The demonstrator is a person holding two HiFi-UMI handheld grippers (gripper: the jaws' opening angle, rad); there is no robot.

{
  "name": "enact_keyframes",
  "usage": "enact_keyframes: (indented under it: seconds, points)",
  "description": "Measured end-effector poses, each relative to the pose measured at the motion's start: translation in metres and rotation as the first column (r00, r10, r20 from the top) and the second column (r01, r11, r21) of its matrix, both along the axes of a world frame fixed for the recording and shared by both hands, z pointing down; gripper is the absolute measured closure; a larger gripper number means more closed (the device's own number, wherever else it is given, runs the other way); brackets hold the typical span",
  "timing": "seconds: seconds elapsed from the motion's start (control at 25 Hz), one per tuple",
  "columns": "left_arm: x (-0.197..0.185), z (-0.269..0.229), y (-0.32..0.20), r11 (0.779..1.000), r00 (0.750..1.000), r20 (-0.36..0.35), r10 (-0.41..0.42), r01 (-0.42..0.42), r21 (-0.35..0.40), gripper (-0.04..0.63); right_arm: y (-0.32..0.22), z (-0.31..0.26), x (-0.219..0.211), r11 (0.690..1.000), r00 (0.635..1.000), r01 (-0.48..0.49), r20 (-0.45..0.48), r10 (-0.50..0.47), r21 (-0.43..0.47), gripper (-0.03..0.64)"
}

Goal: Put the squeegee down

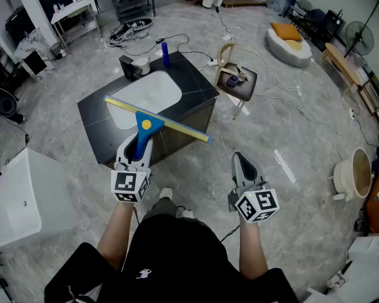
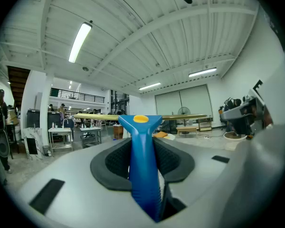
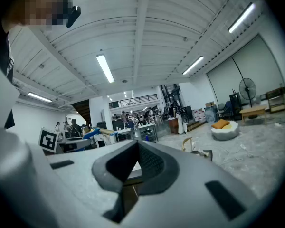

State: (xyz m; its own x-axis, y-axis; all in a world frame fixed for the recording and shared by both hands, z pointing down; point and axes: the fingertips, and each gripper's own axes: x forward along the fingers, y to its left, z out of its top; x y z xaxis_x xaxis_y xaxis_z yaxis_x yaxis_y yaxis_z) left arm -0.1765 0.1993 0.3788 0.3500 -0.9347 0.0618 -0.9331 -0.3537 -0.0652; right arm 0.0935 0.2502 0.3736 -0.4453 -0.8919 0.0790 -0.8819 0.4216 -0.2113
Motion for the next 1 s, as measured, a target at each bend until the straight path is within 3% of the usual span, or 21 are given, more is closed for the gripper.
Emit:
enact_keyframes:
  seconds: [0.68, 1.0]
  points:
    - [0.017, -0.008, 0.030, 1.000, 1.000, 0.022, 0.006, -0.006, 0.027, 0.465, 0.028, -0.003, 0.007, 0.999, 0.999, 0.035, 0.039, -0.035, 0.025, 0.615]
    - [0.007, -0.009, 0.032, 1.000, 1.000, 0.027, -0.013, 0.012, 0.018, 0.465, 0.025, 0.001, 0.002, 0.999, 0.997, 0.043, 0.067, -0.044, 0.006, 0.615]
